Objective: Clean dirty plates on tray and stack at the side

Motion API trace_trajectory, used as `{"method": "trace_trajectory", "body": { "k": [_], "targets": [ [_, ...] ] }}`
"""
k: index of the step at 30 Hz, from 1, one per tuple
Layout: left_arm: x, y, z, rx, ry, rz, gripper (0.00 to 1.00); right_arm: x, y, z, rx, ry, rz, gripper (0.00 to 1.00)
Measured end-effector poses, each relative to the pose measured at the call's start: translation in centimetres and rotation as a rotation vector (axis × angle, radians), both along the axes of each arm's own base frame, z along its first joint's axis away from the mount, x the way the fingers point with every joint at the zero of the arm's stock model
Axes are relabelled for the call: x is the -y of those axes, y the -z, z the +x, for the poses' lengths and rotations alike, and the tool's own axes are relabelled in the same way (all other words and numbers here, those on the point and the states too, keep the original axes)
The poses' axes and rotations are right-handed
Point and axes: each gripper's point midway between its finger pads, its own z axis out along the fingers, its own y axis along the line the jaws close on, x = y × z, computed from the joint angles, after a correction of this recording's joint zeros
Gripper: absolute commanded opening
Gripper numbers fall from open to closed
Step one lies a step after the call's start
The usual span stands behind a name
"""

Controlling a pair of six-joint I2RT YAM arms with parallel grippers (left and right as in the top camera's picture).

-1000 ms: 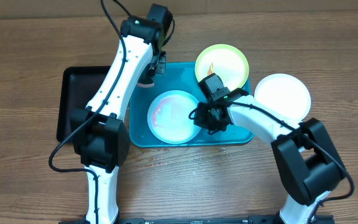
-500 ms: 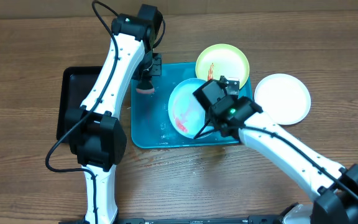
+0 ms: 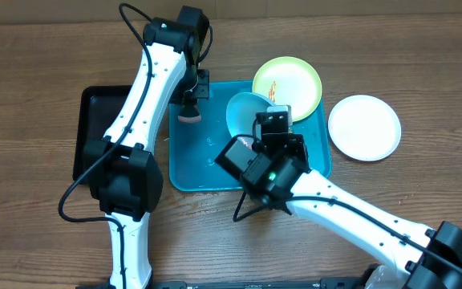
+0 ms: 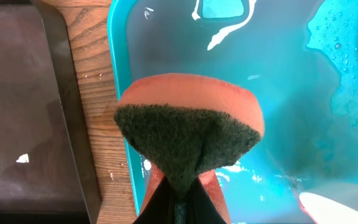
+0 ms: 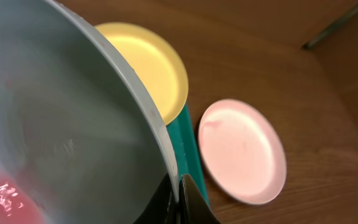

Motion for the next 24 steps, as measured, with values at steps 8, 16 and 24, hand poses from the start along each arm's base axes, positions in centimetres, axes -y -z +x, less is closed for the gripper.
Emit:
{"method": "trace_trajectory", "body": {
  "k": [8, 16, 24],
  "targets": [
    [0.0, 0.0, -0.1, -0.003, 0.0, 0.001, 0.04, 0.2, -4.8, -0.3, 0.245, 0.021, -0.178, 0.04],
    [0.0, 0.0, -0.1, -0.003, 0.0, 0.001, 0.04, -1.1, -7.3, -1.6, 0.373, -0.001, -0.249, 0.04],
    [0.0, 0.0, -0.1, -0.003, 0.0, 0.001, 0.04, -1.6, -5.4, -1.4, 0.291, -0.024, -0.172, 0.04]
  ]
}}
